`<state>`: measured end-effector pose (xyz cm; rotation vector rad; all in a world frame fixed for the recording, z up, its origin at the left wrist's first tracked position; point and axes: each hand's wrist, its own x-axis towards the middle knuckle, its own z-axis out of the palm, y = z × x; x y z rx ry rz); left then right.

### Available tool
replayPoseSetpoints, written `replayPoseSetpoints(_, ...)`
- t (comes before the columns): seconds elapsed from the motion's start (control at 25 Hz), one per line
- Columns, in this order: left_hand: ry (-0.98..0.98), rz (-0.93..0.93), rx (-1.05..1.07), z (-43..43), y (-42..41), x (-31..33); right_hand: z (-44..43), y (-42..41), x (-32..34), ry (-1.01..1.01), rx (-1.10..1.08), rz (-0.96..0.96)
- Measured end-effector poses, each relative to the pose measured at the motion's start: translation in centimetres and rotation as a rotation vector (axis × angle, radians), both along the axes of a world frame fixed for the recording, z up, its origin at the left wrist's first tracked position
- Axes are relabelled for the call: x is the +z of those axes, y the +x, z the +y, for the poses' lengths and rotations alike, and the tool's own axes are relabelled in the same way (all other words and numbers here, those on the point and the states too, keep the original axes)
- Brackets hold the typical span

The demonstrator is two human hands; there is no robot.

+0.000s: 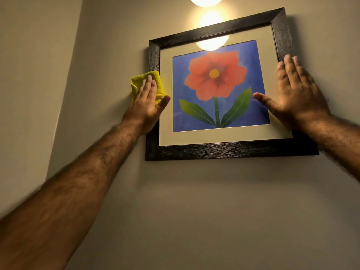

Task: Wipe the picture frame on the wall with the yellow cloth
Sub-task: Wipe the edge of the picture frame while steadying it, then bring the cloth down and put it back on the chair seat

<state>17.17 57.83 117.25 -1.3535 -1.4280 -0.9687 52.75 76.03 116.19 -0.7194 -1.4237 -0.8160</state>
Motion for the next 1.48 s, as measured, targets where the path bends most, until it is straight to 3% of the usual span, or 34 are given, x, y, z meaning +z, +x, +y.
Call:
replayPoseSetpoints(0.2, 0.257, 0.008, -0.062, -2.7, 0.3, 2.7, -0.4, -0.1, 0.0, -0.015, 0.002, 0.001)
replayPoseSetpoints(0.4, 0.282, -0.157, -0.13, -4.0, 0.9, 4.8, -0.5, -0.1, -0.2, -0.017, -0.006, 0.003)
replayPoseSetpoints(0.52, 0.338, -0.18, -0.054, -3.6, 0.7, 5.0, -0.5, -0.1, -0.1, -0.012, -0.007, 0.005)
replayPoseSetpoints(0.64, 0.274, -0.517, -0.064, -3.8, -0.6, 5.7, -0.5, -0.1, -0.2, -0.009, -0.009, 0.0)
replayPoseSetpoints(0.72, 0.181, -0.746, -0.255, -4.1, -1.1, 6.0, -0.3, -0.2, -0.1, -0.002, -0.004, 0.001)
replayPoseSetpoints(0.84, 0.162, -0.895, -0.538, -4.1, -1.0, 6.1, -0.1, -0.1, -0.2, 0.007, 0.005, 0.004)
replayPoseSetpoints(1.28, 0.219, -0.887, -0.737, -5.1, -0.3, 3.8, -2.7, -0.5, -0.8, -0.051, 0.012, -0.05)
replayPoseSetpoints(1.4, 0.181, -0.87, -0.769, -6.8, 0.2, 1.9, -7.4, -5.2, -2.0, 0.02, 0.217, -0.24)
replayPoseSetpoints(1.48, 0.147, -0.851, -0.761, -8.1, 0.5, 0.2, -12.1, -10.3, -2.6, -0.162, 0.646, -0.298)
